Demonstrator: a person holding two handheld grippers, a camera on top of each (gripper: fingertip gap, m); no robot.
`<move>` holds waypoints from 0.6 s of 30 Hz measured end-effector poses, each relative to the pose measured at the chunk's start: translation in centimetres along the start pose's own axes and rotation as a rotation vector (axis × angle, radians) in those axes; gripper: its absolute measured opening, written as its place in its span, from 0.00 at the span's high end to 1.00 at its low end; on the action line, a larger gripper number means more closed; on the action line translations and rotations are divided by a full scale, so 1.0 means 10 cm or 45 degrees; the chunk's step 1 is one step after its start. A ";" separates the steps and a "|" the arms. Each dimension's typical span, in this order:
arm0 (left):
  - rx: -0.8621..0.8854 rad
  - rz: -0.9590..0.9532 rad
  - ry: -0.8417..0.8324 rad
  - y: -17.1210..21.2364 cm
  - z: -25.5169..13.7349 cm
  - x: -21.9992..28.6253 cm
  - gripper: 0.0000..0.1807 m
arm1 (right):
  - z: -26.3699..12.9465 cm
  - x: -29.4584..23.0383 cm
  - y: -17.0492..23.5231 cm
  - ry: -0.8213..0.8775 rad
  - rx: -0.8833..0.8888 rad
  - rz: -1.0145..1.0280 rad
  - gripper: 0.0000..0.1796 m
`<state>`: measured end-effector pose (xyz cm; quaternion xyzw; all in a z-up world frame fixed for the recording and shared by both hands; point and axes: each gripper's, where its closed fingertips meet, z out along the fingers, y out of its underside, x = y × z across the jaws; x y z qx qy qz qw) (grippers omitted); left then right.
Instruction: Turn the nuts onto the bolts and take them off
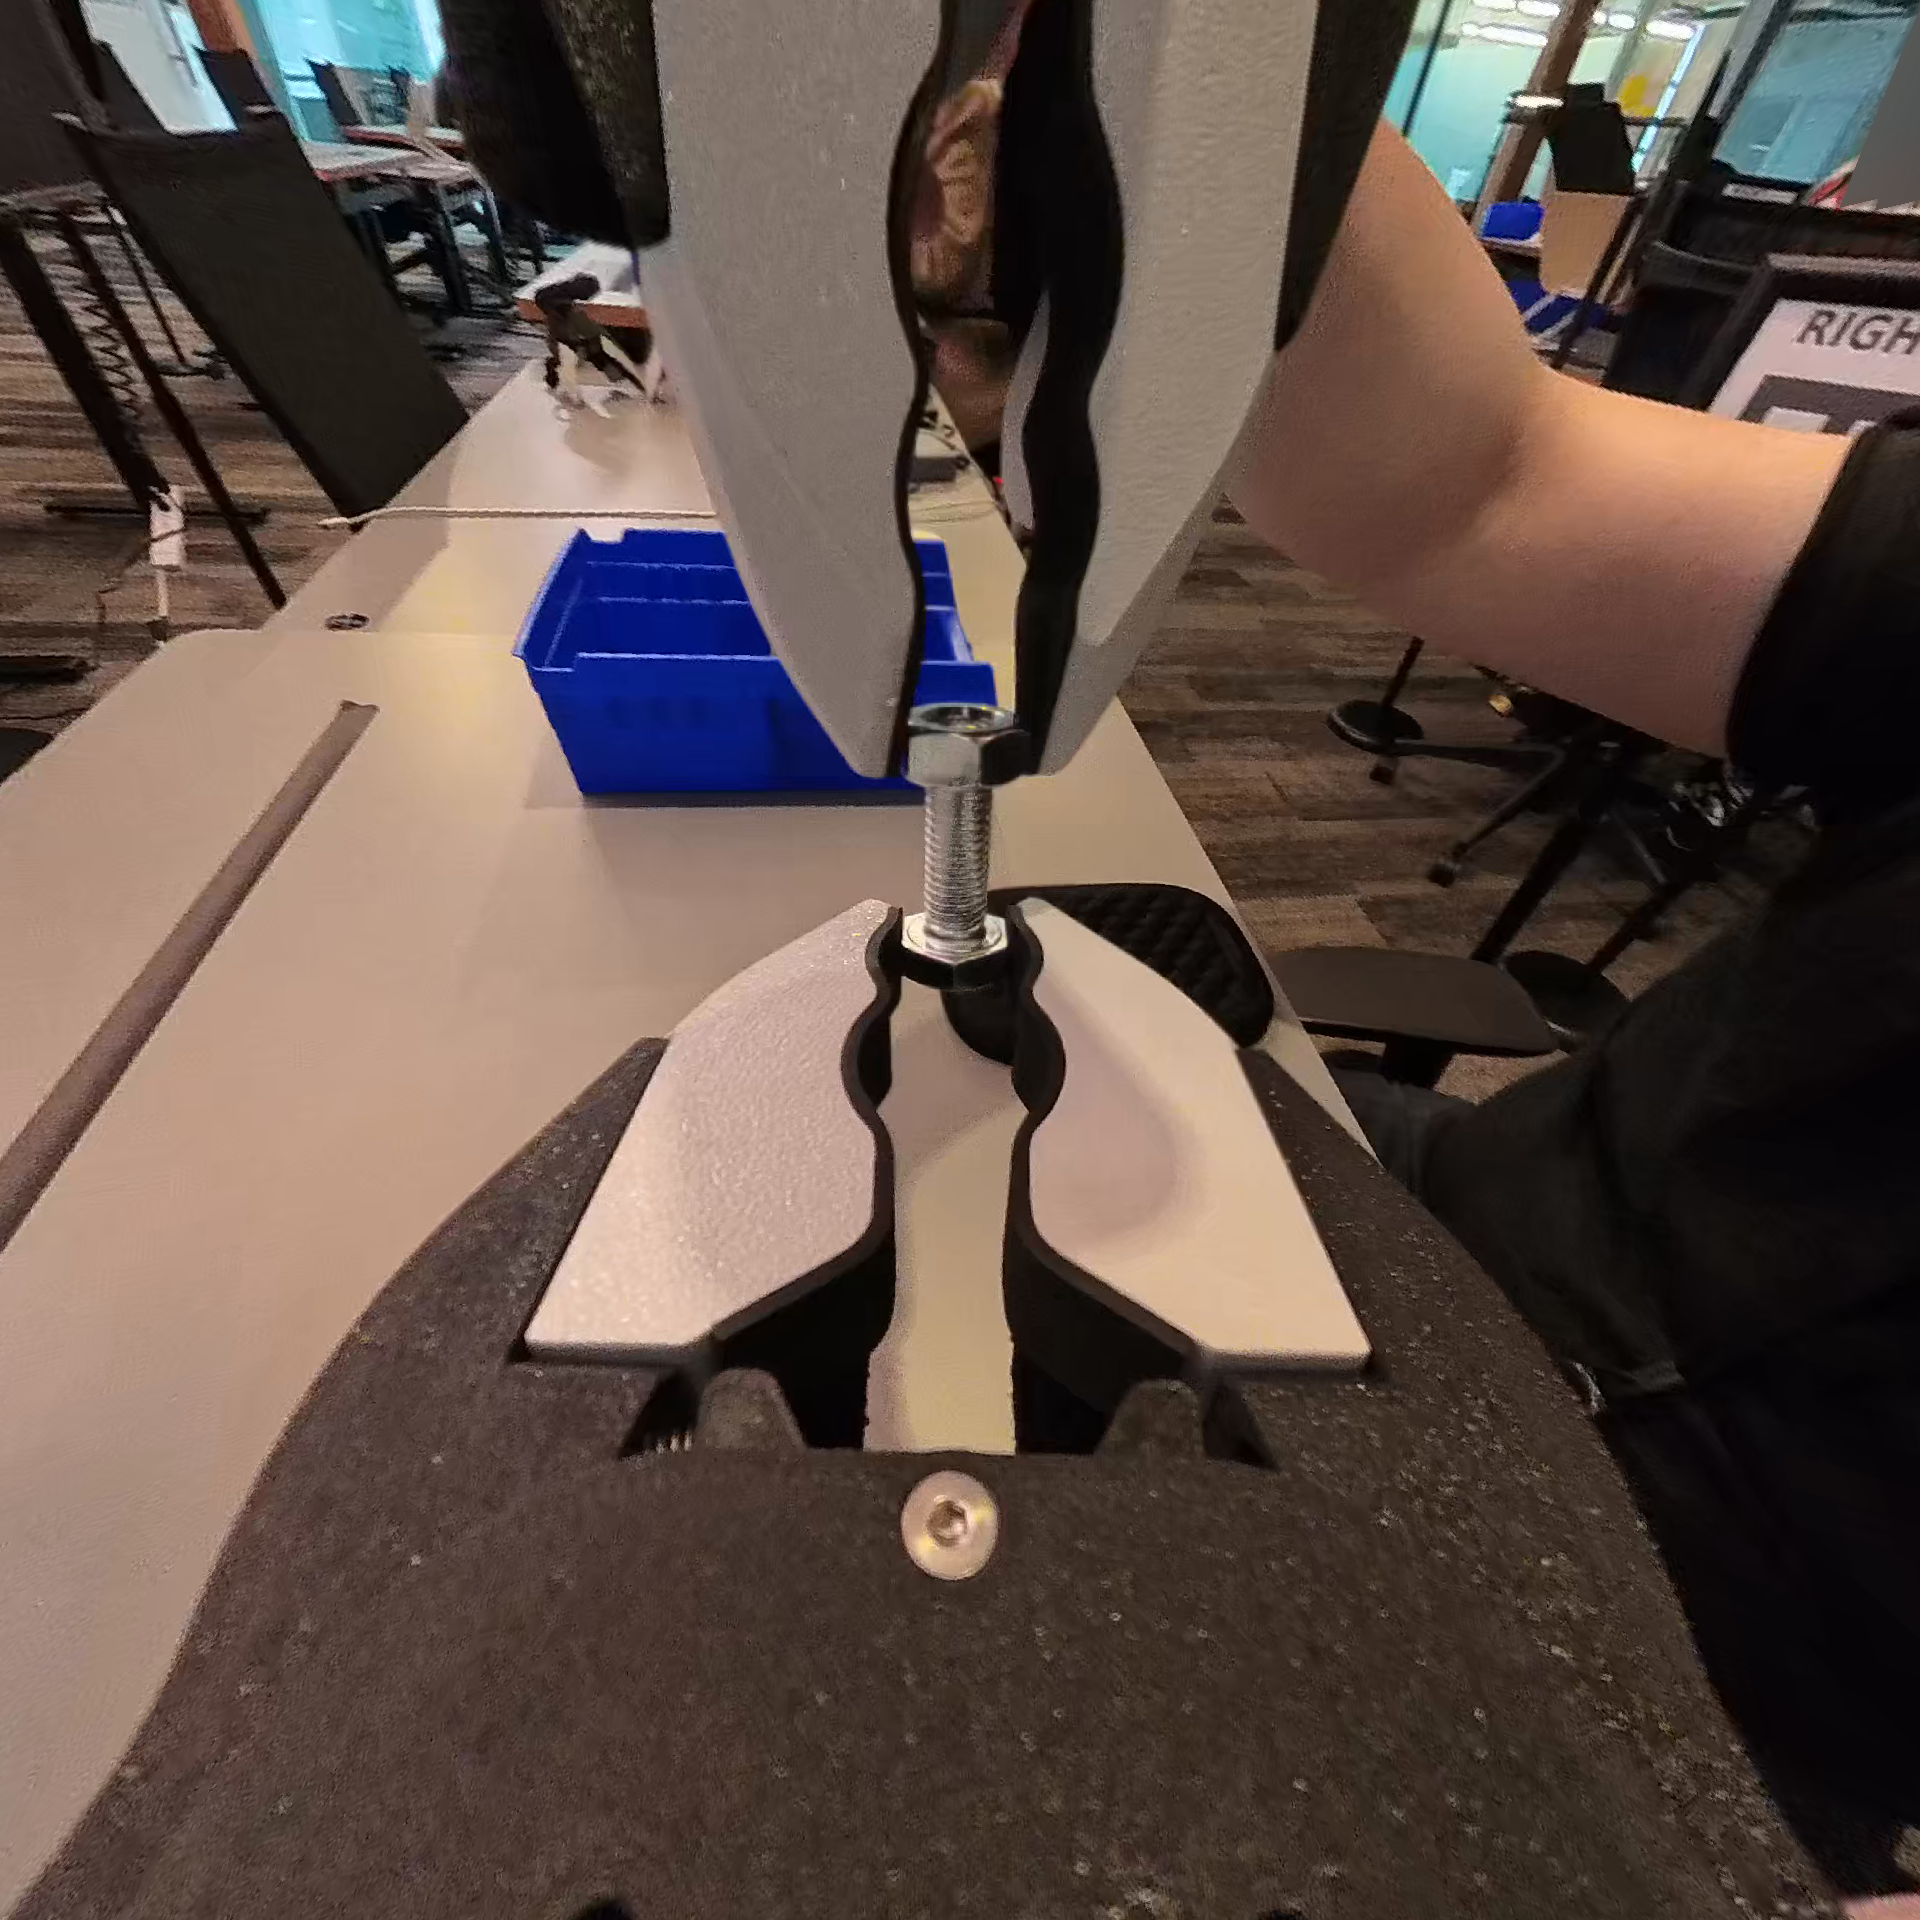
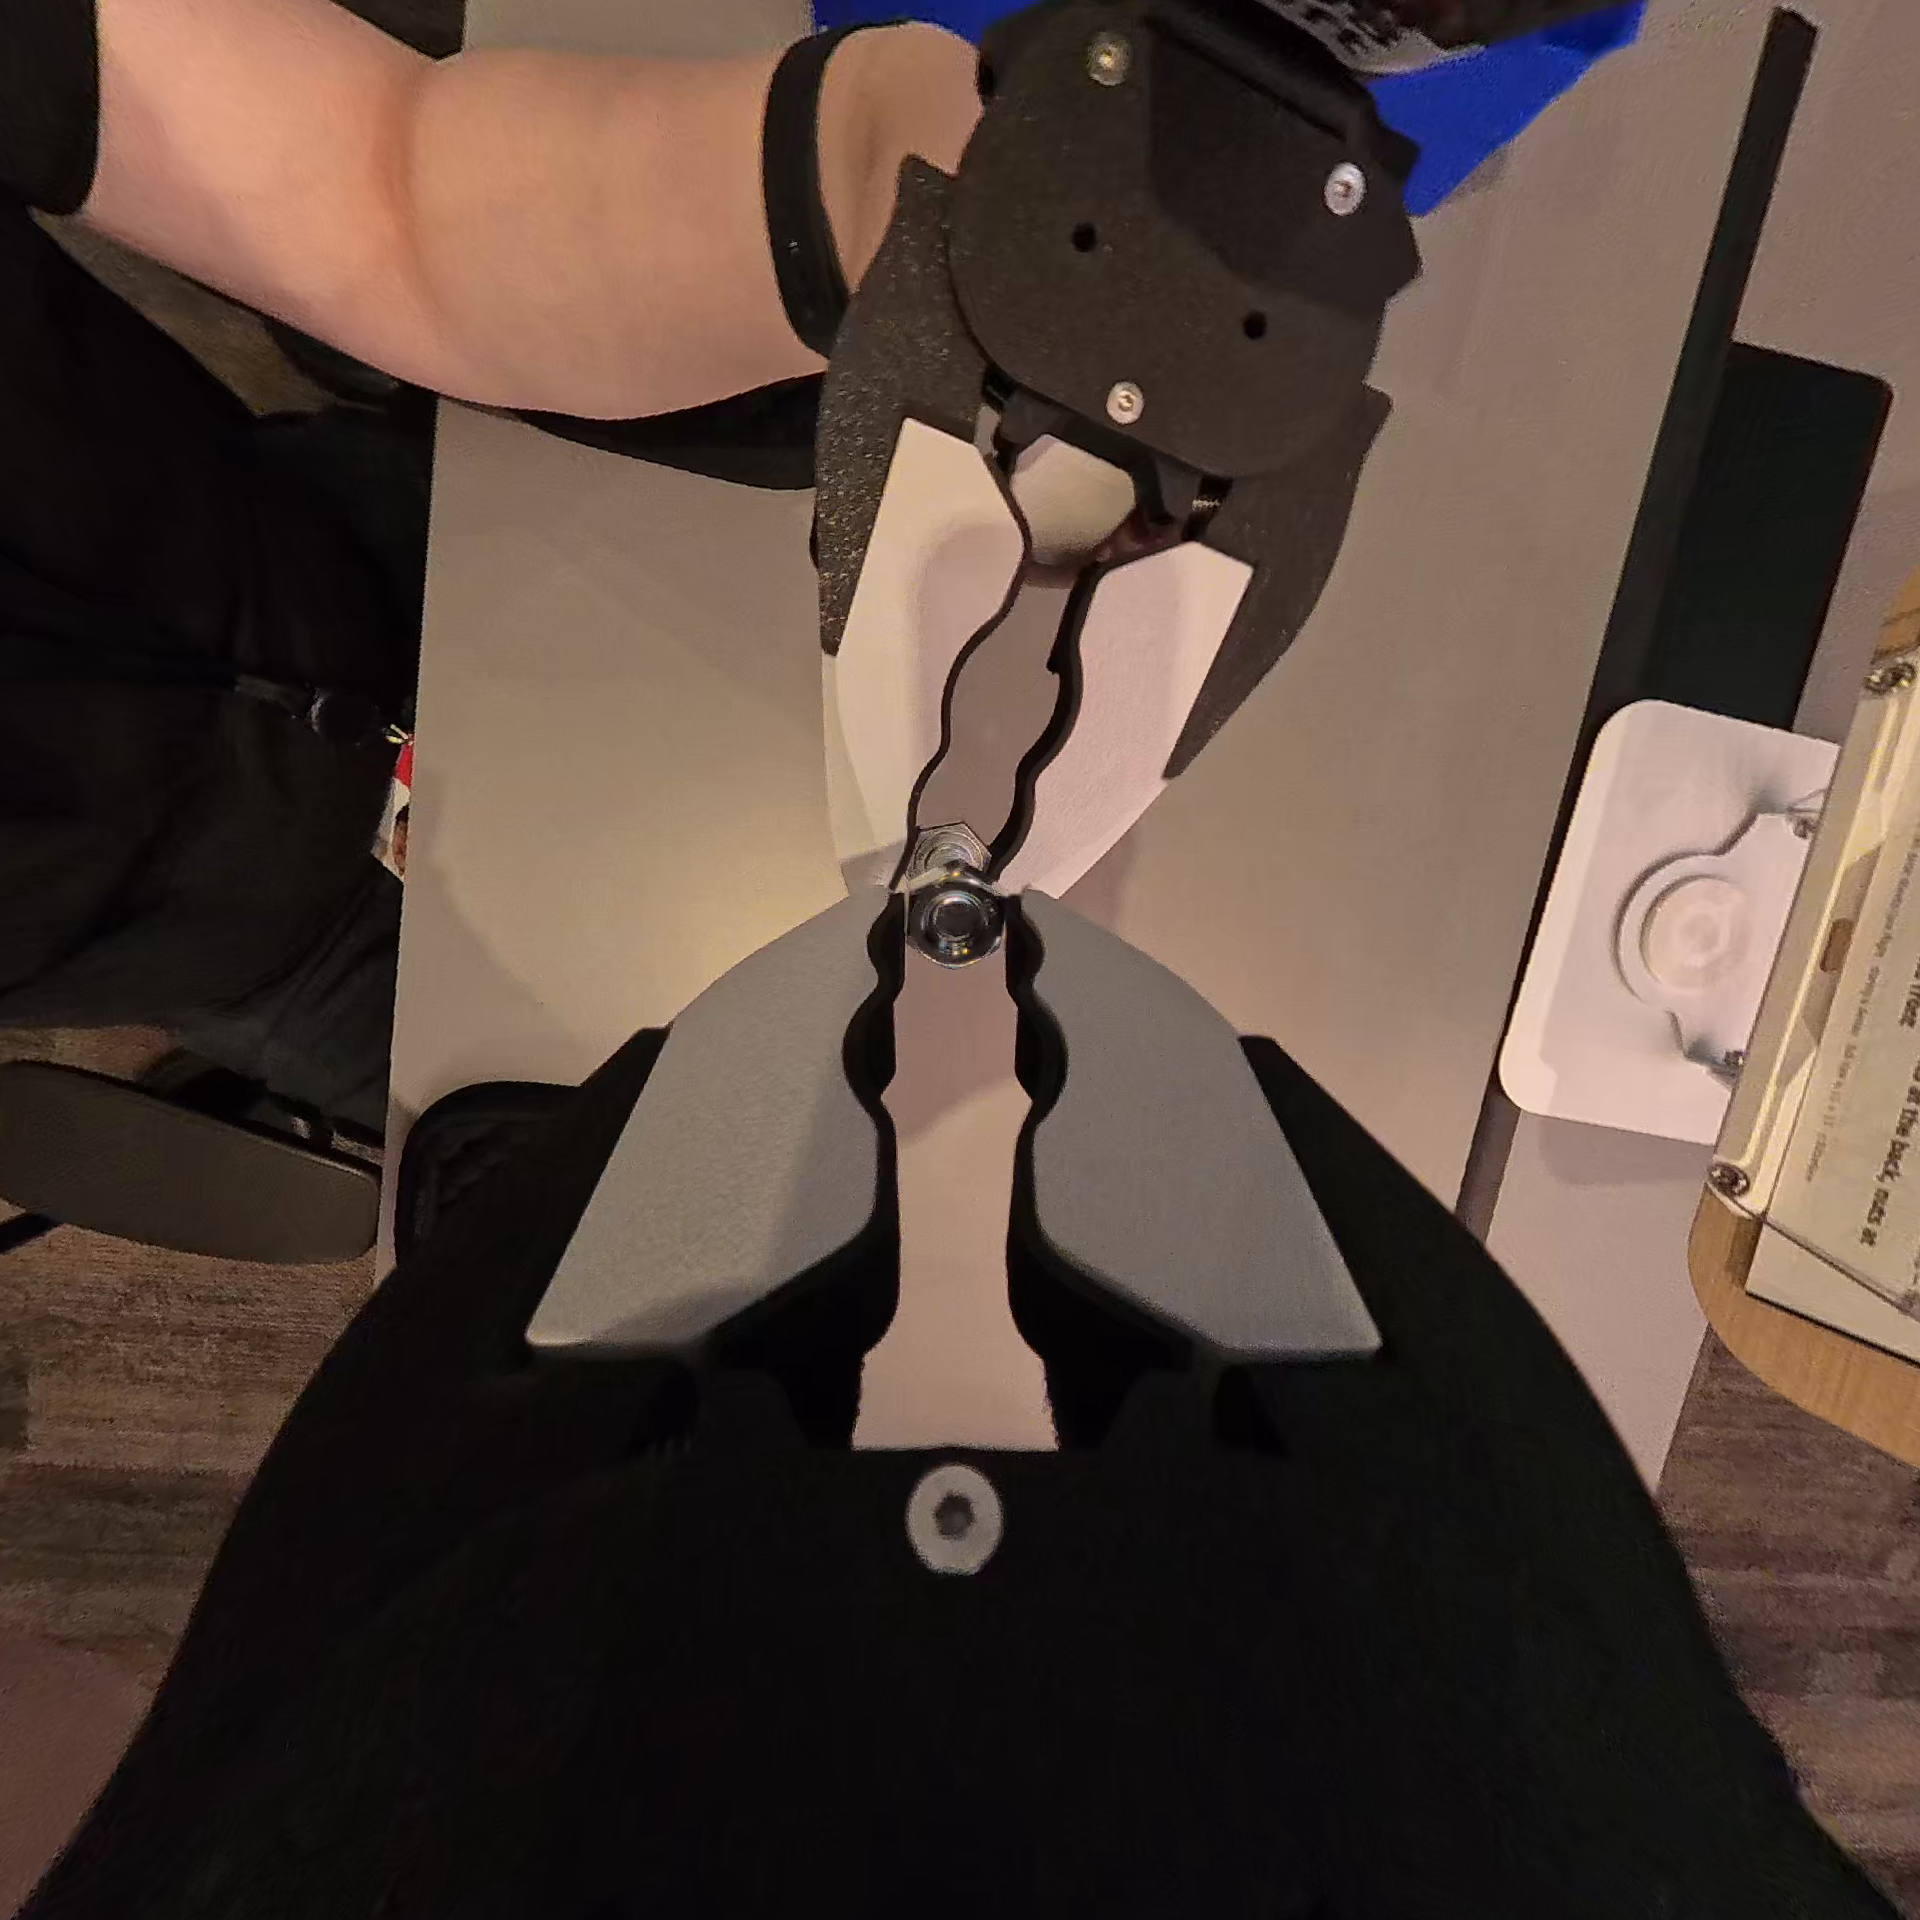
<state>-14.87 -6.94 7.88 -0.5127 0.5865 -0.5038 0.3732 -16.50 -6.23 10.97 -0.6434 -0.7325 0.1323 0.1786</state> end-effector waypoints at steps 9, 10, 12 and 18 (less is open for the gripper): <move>0.113 0.112 -0.357 -0.20 -0.12 -0.32 0.90 | -0.65 0.46 -0.34 0.447 0.494 0.068 0.83; 0.101 0.124 -0.408 -0.20 -0.13 -0.36 0.90 | -0.78 0.49 -0.39 0.519 0.601 0.054 0.82; 0.088 0.137 -0.464 -0.19 -0.13 -0.42 0.90 | -0.96 0.50 -0.44 0.605 0.786 0.044 0.74; 0.067 0.133 -0.623 -0.16 -0.12 -0.60 0.90 | -0.83 0.53 -0.28 0.541 0.795 0.205 0.77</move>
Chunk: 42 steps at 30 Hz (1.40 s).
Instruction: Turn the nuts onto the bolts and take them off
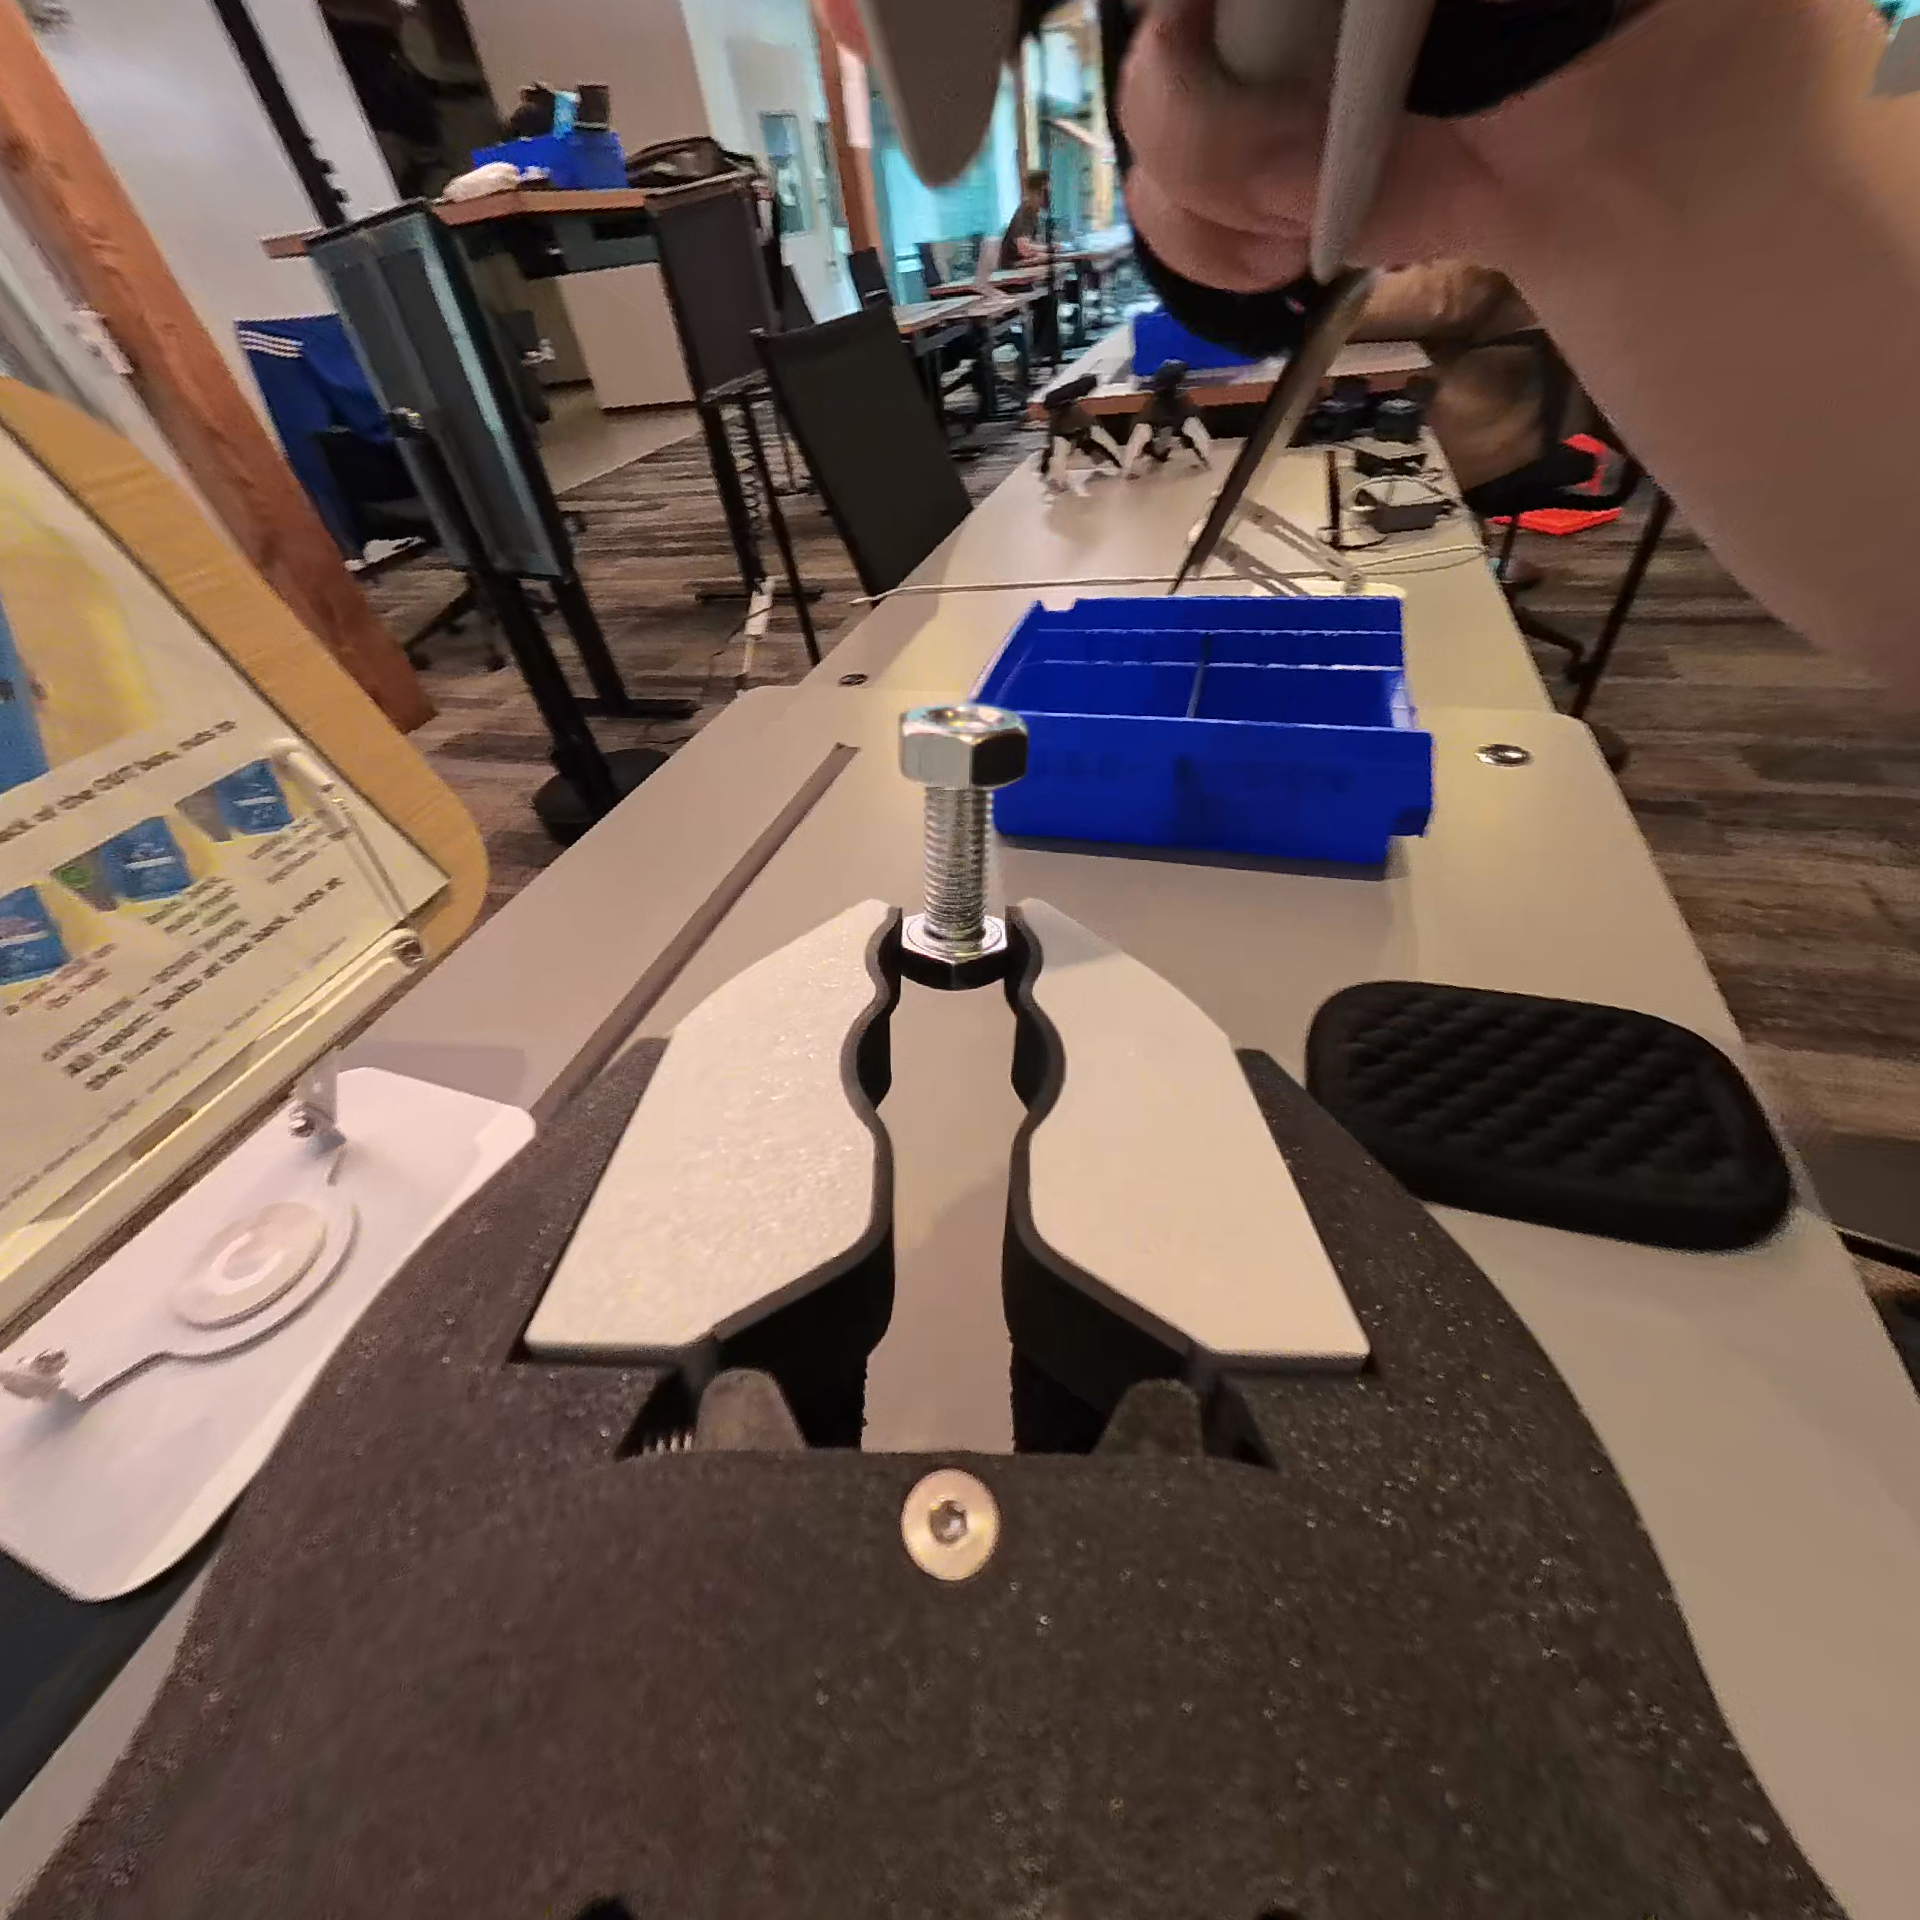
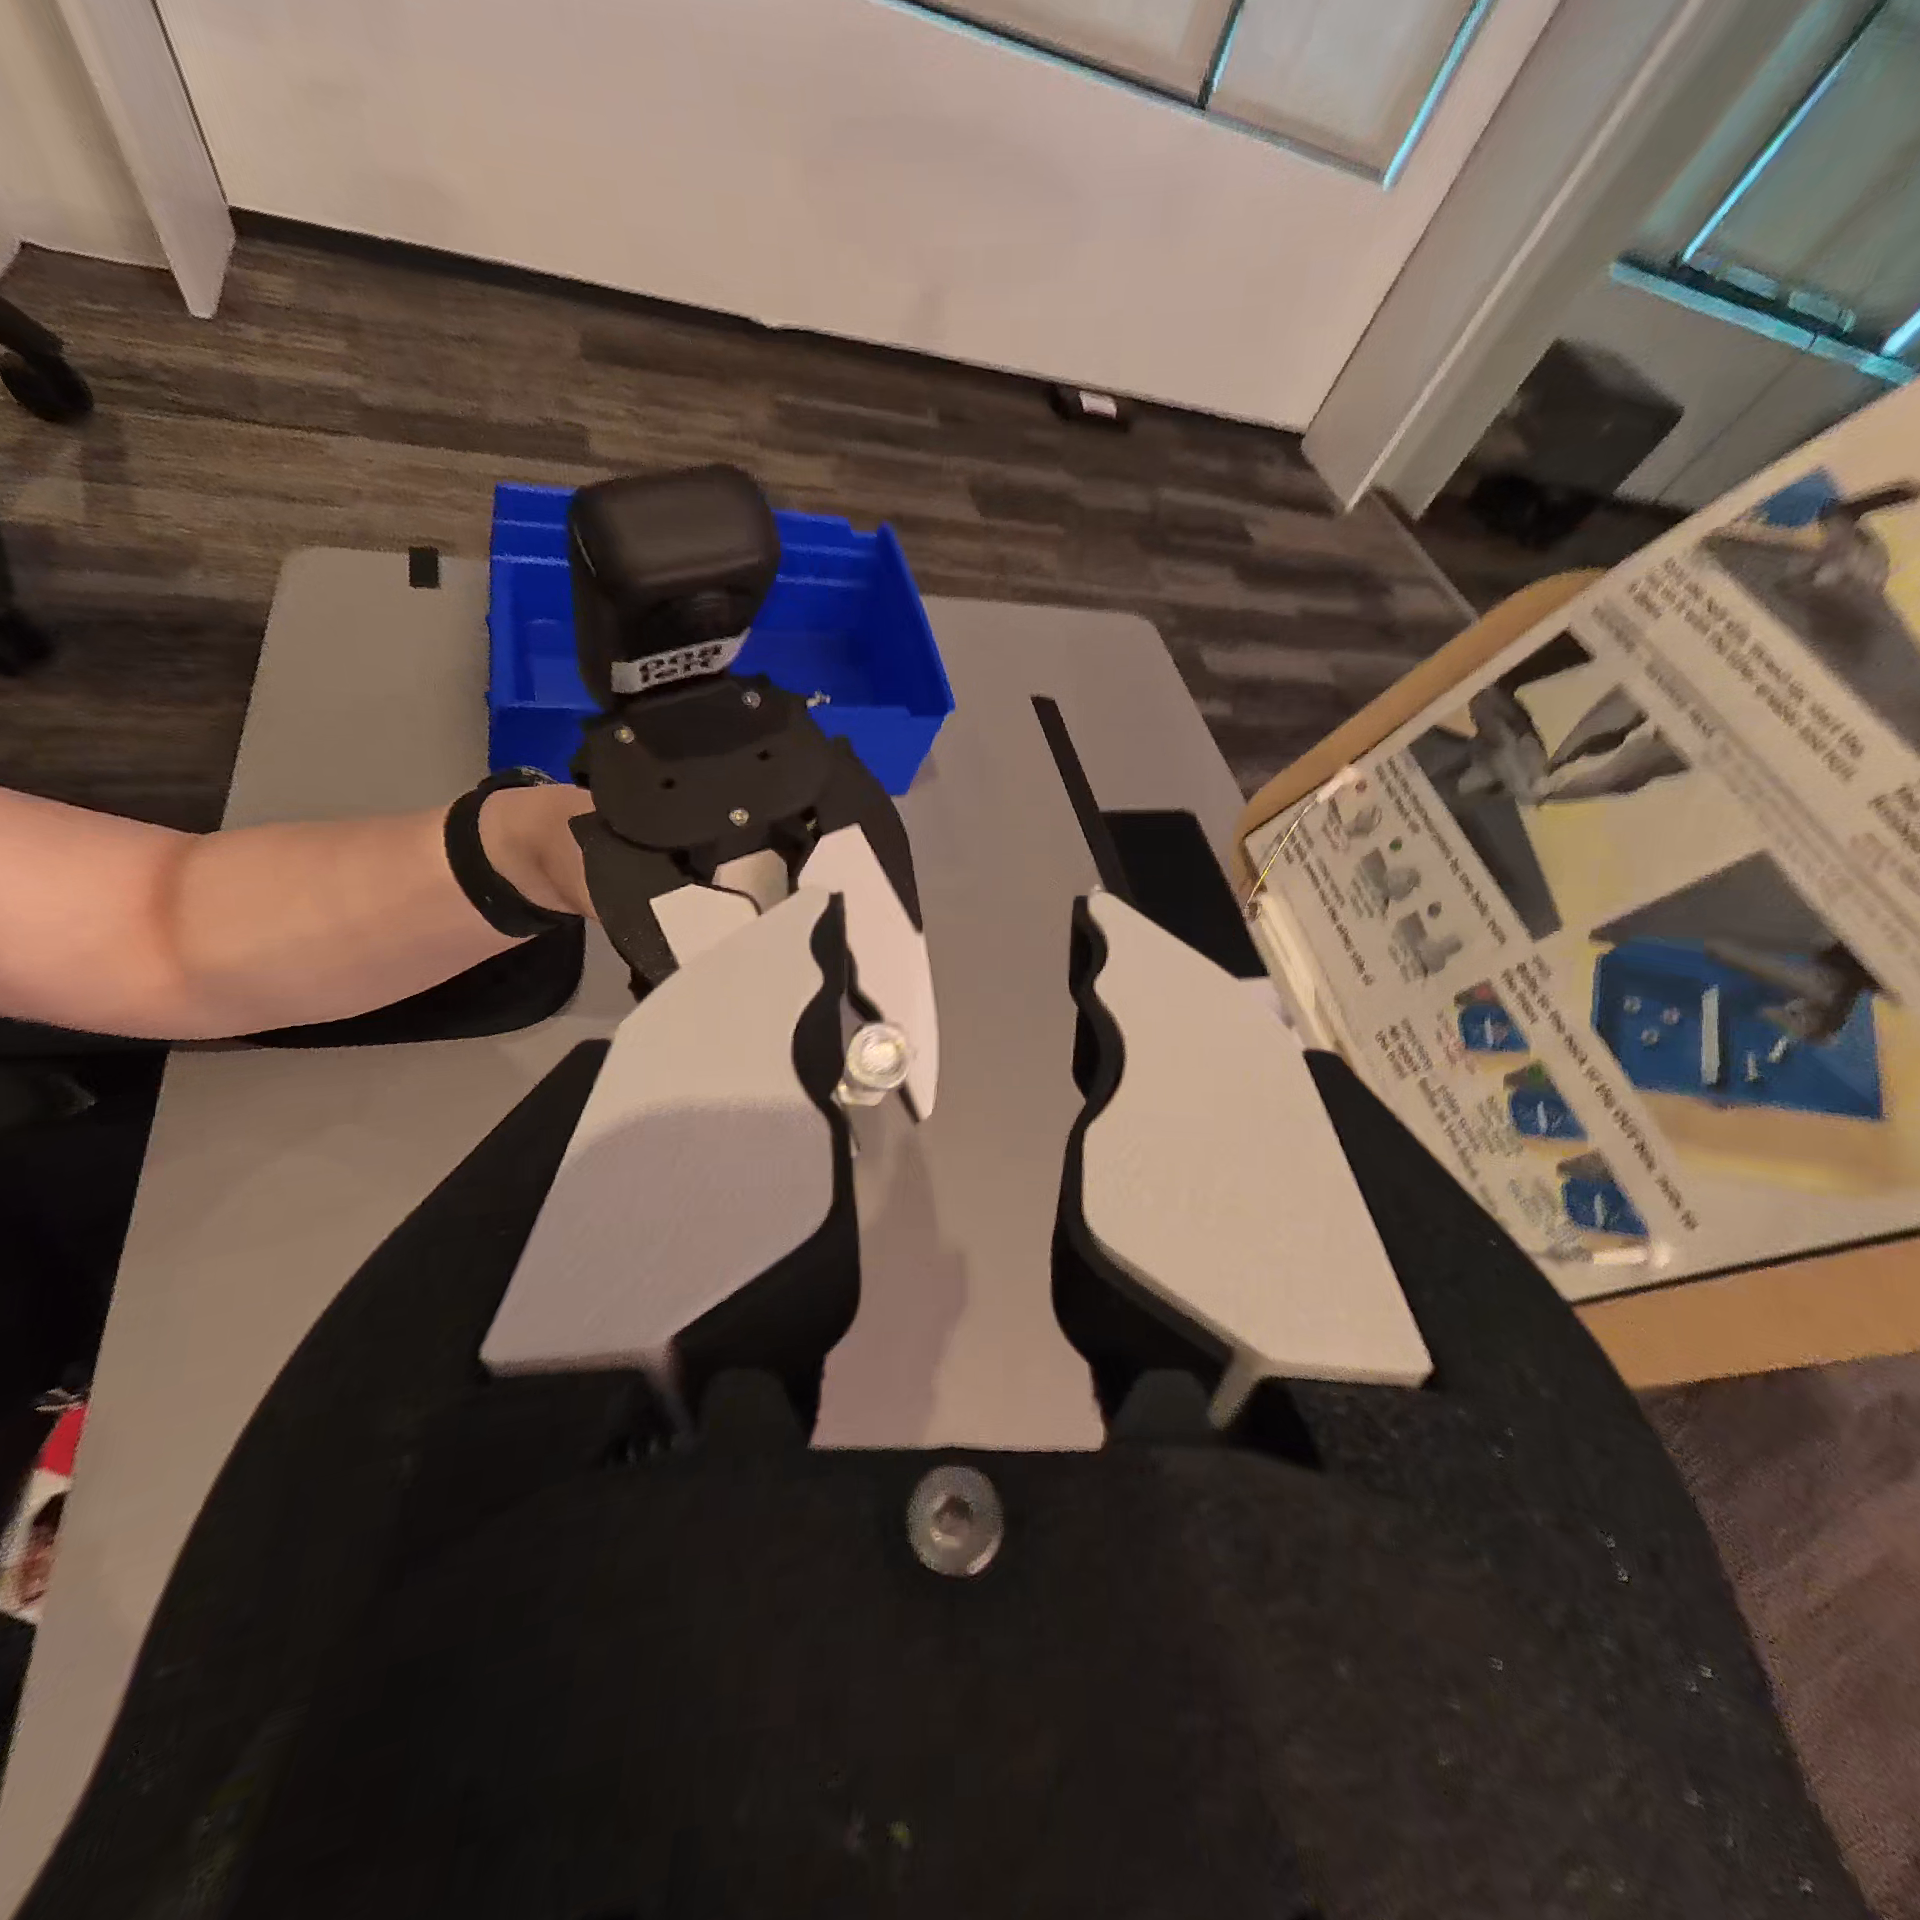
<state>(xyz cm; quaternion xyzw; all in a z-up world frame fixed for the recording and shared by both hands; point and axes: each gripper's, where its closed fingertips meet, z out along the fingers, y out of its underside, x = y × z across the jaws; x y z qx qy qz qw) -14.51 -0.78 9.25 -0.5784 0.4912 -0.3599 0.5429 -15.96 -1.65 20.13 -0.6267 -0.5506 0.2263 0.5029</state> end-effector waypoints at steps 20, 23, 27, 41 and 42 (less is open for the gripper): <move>0.028 0.010 -0.529 0.01 0.06 -0.42 0.90 | 0.39 0.27 0.60 0.367 -0.412 0.477 0.78; 0.021 0.019 -0.548 0.02 0.05 -0.44 0.90 | 0.44 0.24 0.66 0.351 -0.454 0.490 0.78; 0.025 0.010 -0.542 0.01 0.05 -0.44 0.90 | 0.47 0.25 0.70 0.356 -0.471 0.484 0.80; 0.045 -0.028 -0.495 -0.01 0.04 -0.41 0.90 | 0.46 0.18 0.67 0.212 -0.407 0.539 0.87; 0.044 -0.027 -0.492 -0.01 0.05 -0.40 0.90 | 0.46 0.17 0.67 0.200 -0.410 0.532 0.88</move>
